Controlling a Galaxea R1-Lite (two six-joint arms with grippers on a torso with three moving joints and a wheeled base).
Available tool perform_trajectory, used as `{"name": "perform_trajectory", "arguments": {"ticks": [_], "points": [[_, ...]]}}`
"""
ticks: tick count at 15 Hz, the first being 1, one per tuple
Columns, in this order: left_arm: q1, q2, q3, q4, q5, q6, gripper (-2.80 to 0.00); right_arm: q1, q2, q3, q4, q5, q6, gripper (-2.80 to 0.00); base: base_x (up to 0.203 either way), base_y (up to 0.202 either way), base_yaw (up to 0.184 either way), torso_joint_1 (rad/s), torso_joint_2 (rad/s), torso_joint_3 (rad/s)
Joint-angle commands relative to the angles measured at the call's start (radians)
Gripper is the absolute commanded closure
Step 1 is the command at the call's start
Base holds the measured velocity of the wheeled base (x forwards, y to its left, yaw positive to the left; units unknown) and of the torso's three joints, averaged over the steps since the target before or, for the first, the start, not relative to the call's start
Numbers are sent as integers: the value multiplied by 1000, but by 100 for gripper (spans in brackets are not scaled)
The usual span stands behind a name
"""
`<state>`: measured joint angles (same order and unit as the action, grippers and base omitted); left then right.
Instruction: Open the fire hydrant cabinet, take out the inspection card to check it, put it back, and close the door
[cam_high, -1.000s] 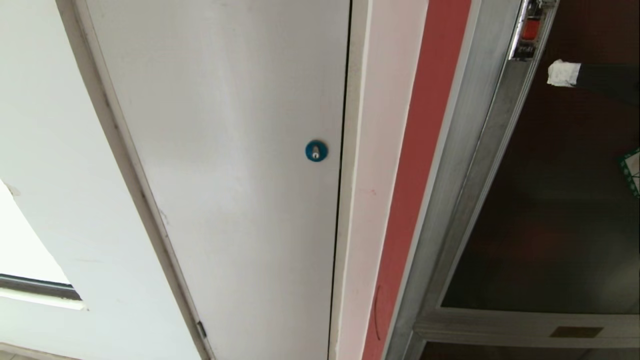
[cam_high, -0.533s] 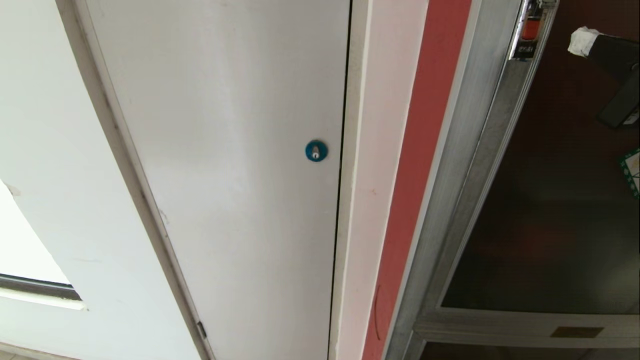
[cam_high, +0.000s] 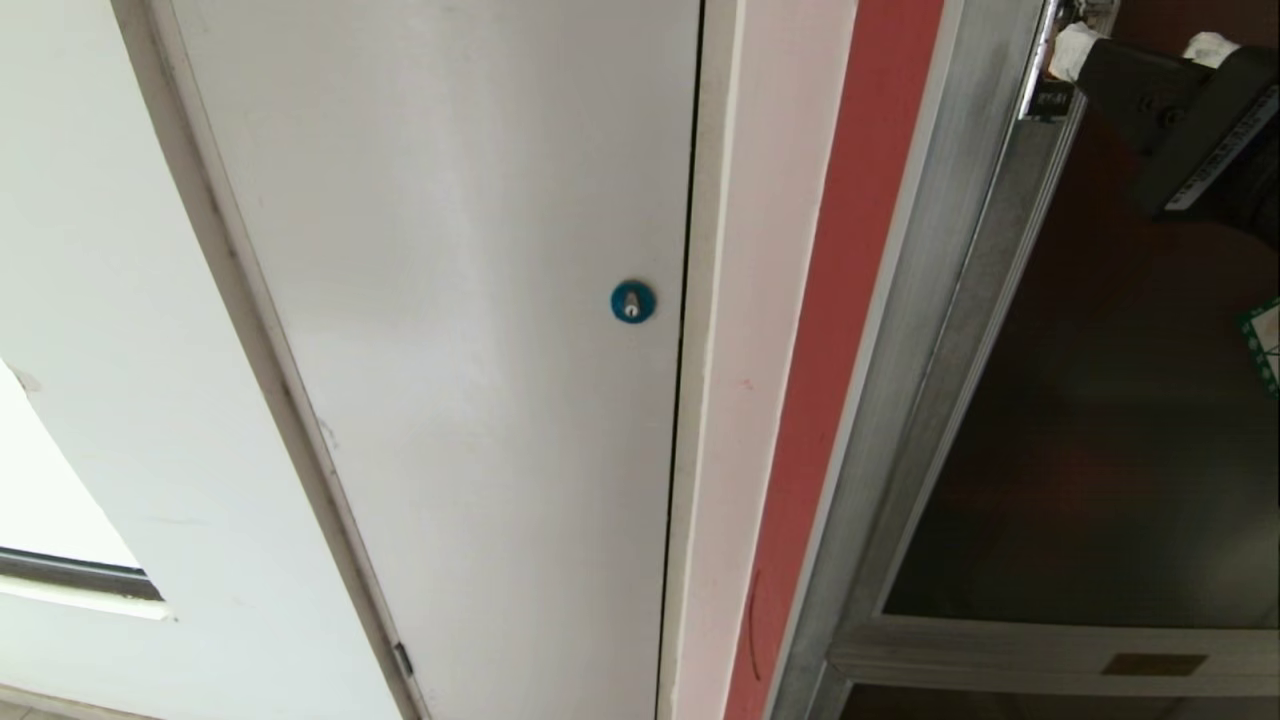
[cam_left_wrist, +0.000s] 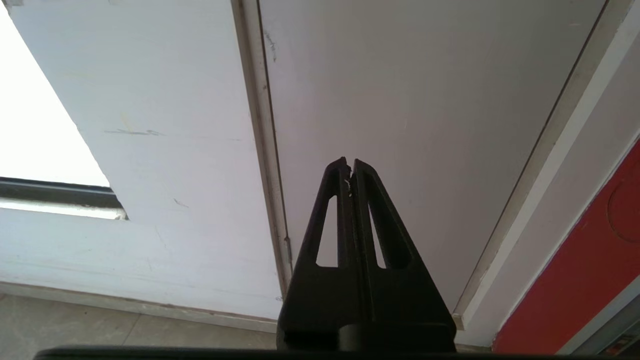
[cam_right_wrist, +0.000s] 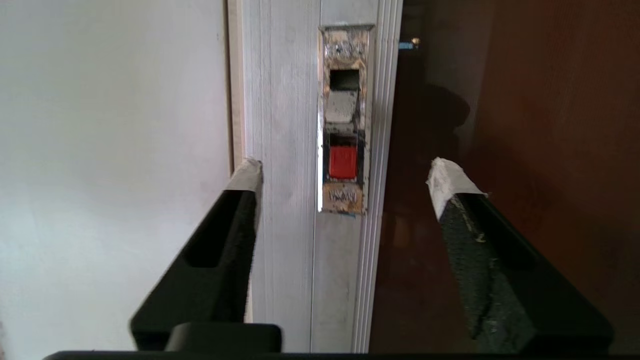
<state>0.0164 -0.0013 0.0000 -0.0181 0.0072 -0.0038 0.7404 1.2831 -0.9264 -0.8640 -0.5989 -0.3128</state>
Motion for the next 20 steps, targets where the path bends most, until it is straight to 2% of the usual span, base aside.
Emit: {"name": "perform_trajectory", "arguments": {"ticks": [1, 12, 13, 20], "points": [[0, 1, 6, 0, 0, -1, 0, -3, 23, -29, -6, -5, -10, -280, 0, 0, 0, 0, 0, 0], [0, 1, 6, 0, 0, -1, 0, -76, 79, -106, -3, -10, -32, -280, 0, 0, 0, 0, 0, 0], [0, 1, 6, 0, 0, -1, 0, -79, 80, -106, -3, -9, -36, 0, 0, 0, 0, 0, 0, 0], [0, 1, 6, 0, 0, -1, 0, -82, 105, -141, 0, -9, -45, 0, 0, 0, 0, 0, 0, 0]]}}
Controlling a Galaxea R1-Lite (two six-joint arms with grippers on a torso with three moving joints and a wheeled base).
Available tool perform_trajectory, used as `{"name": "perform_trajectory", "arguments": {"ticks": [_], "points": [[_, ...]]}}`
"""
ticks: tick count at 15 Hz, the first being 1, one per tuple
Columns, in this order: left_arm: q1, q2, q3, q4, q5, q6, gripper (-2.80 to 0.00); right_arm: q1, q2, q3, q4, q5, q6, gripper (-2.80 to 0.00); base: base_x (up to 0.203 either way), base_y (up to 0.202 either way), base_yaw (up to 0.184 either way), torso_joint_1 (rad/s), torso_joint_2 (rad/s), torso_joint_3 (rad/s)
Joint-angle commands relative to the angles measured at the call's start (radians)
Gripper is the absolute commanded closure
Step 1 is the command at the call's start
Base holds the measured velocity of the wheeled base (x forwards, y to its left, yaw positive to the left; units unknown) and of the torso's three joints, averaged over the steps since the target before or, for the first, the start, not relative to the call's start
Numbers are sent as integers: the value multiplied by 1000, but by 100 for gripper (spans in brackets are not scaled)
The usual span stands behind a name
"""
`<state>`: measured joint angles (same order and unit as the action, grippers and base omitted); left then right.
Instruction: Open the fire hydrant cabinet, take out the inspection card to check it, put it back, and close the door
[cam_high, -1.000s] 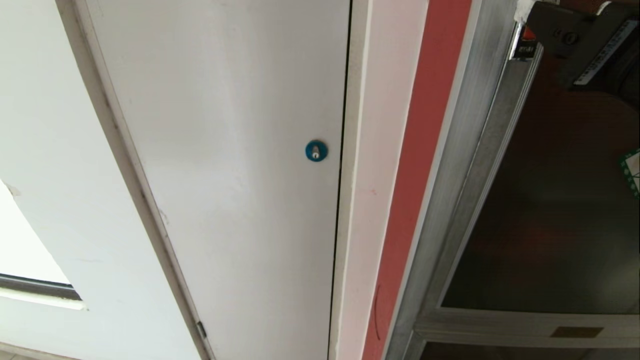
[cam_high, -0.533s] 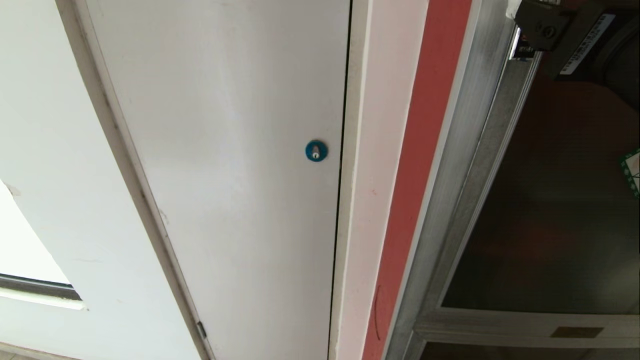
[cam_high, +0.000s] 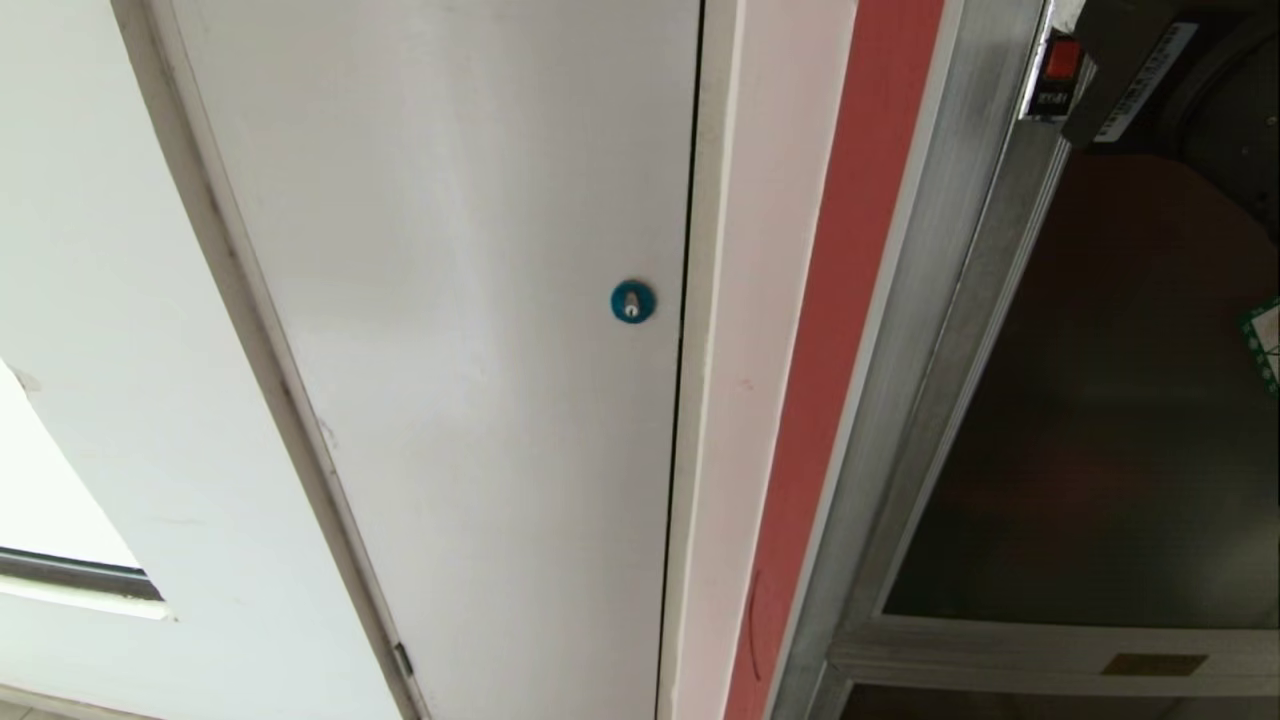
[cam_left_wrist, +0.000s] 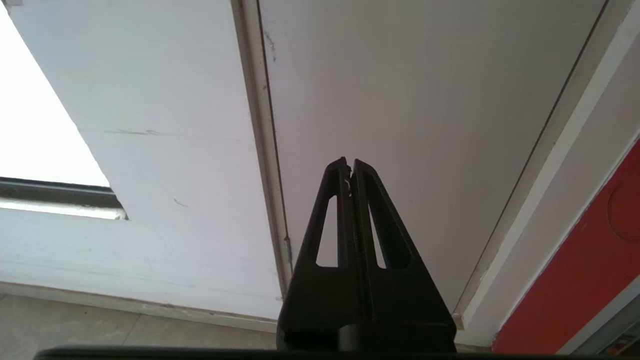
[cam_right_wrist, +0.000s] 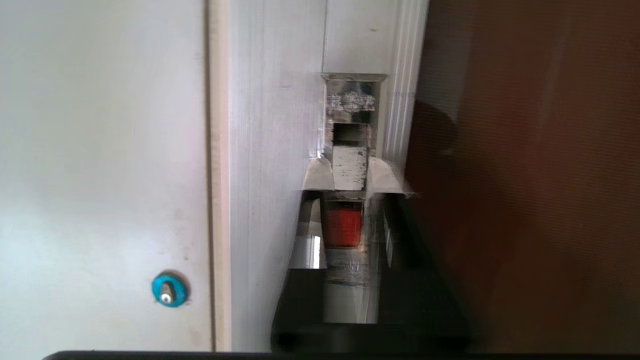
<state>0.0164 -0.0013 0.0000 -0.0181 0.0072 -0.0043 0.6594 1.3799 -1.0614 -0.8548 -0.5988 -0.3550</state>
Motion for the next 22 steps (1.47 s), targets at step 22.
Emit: {"name": "perform_trajectory", "arguments": {"ticks": [22], "points": [[0, 1, 6, 0, 0, 0, 0, 78, -198, 55, 103, -32, -5, 0, 0, 0, 0, 0, 0, 0]]}}
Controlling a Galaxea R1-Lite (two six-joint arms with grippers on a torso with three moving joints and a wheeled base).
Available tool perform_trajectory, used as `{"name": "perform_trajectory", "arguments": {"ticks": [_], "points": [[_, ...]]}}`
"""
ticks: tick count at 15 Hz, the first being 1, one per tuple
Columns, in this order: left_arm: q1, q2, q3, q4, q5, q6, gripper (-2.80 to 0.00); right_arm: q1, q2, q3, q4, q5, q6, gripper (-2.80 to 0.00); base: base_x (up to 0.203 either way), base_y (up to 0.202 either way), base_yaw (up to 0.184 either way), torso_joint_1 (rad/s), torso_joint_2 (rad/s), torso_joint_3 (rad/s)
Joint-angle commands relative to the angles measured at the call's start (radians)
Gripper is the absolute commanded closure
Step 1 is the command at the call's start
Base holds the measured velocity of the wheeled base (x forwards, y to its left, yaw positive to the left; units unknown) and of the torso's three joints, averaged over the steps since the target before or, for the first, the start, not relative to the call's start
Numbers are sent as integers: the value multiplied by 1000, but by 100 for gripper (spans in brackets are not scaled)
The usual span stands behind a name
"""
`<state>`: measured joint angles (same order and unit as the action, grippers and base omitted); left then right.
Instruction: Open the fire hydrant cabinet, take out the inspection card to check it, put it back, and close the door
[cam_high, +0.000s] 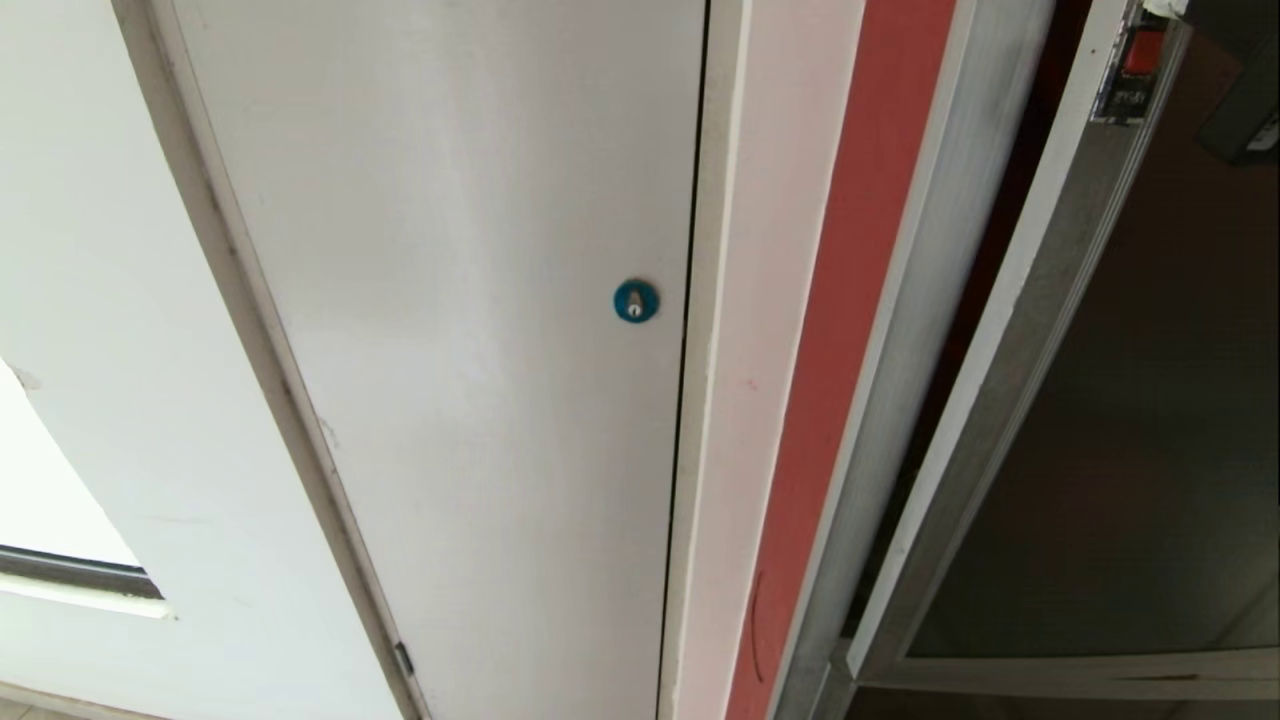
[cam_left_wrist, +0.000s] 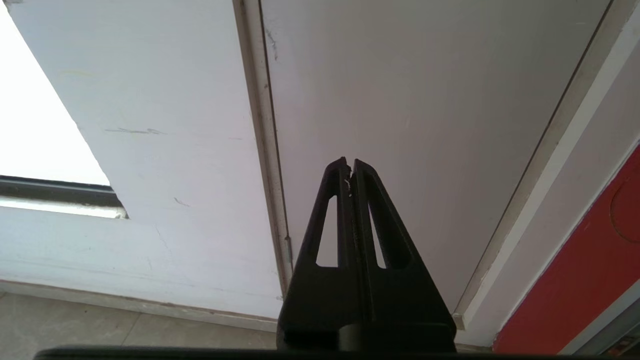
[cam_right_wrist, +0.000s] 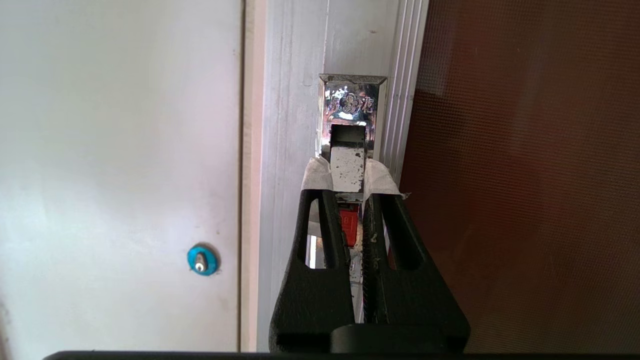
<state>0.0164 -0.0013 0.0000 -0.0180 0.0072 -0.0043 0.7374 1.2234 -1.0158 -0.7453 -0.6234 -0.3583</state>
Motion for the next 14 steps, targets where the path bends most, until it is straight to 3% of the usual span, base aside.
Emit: {"name": "perform_trajectory", "arguments": {"ticks": [1, 11, 12, 14], "points": [[0, 1, 6, 0, 0, 0, 0, 0, -57, 18, 5, -7, -1, 0, 0, 0, 0, 0, 0, 0], [0, 1, 6, 0, 0, 0, 0, 0, -93, 86, 24, -4, -1, 0, 0, 0, 0, 0, 0, 0], [0, 1, 6, 0, 0, 0, 0, 0, -93, 86, 24, -4, -1, -280, 0, 0, 0, 0, 0, 0], [0, 1, 6, 0, 0, 0, 0, 0, -93, 86, 24, -2, -1, -280, 0, 0, 0, 0, 0, 0]]}}
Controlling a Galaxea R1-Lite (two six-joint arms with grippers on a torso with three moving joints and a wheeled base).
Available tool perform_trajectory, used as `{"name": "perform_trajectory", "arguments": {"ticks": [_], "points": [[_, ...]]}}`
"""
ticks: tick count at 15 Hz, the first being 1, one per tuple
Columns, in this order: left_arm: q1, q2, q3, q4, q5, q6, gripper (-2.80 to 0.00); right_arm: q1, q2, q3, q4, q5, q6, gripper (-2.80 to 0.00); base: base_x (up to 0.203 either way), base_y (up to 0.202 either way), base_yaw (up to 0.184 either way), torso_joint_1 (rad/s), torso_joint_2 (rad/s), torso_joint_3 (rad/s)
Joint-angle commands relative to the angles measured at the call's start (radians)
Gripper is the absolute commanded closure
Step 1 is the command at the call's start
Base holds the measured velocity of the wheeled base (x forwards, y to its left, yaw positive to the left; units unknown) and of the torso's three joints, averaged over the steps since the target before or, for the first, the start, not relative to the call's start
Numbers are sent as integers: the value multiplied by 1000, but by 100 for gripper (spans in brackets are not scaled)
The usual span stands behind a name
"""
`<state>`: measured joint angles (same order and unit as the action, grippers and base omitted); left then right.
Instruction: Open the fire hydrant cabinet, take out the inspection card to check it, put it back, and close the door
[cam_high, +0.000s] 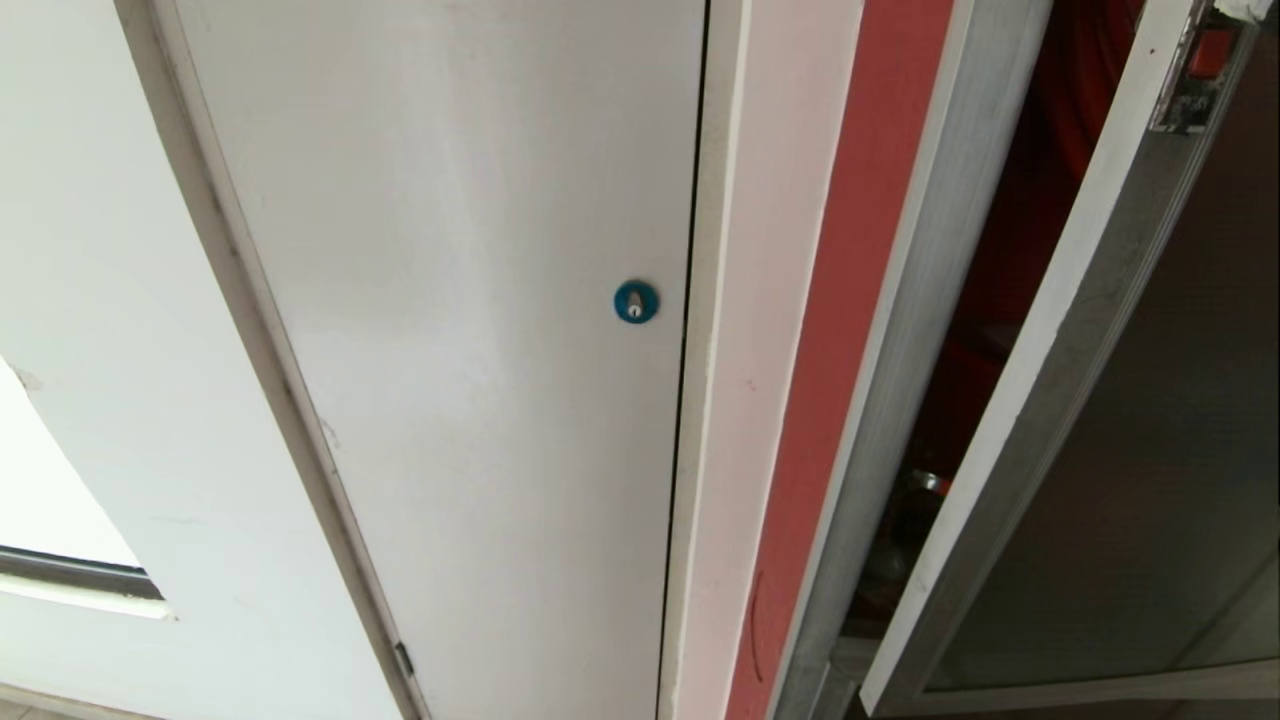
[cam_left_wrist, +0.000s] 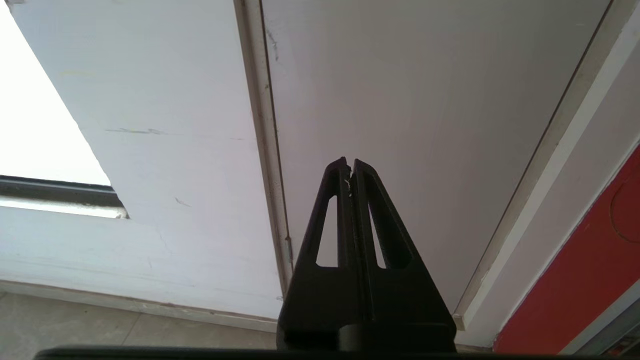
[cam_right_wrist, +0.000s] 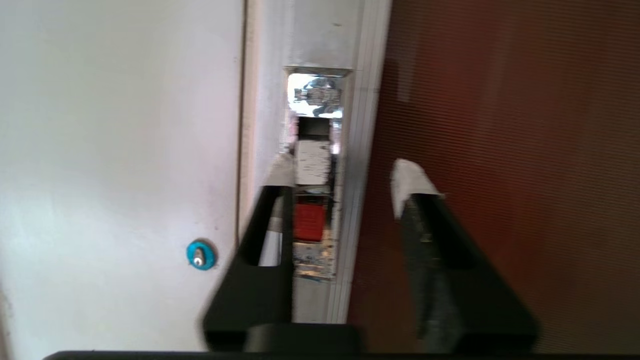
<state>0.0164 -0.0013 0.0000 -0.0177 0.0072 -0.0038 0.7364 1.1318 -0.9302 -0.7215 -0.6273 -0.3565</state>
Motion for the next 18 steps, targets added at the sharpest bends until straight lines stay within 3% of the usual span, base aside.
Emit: {"name": "perform_trajectory", "arguments": {"ticks": [1, 15, 16, 18], "points": [[0, 1, 6, -1, 0, -1, 0, 3, -3, 1, 1, 3, -2, -280, 0, 0, 0, 0, 0, 0], [0, 1, 6, -1, 0, -1, 0, 13, -187, 167, 87, 45, 2, -280, 0, 0, 0, 0, 0, 0], [0, 1, 6, -1, 0, -1, 0, 11, -207, 181, 113, 47, 3, 0, 0, 0, 0, 0, 0, 0], [0, 1, 6, -1, 0, -1, 0, -34, -255, 216, 141, 49, 8, 0, 0, 0, 0, 0, 0, 0]]}}
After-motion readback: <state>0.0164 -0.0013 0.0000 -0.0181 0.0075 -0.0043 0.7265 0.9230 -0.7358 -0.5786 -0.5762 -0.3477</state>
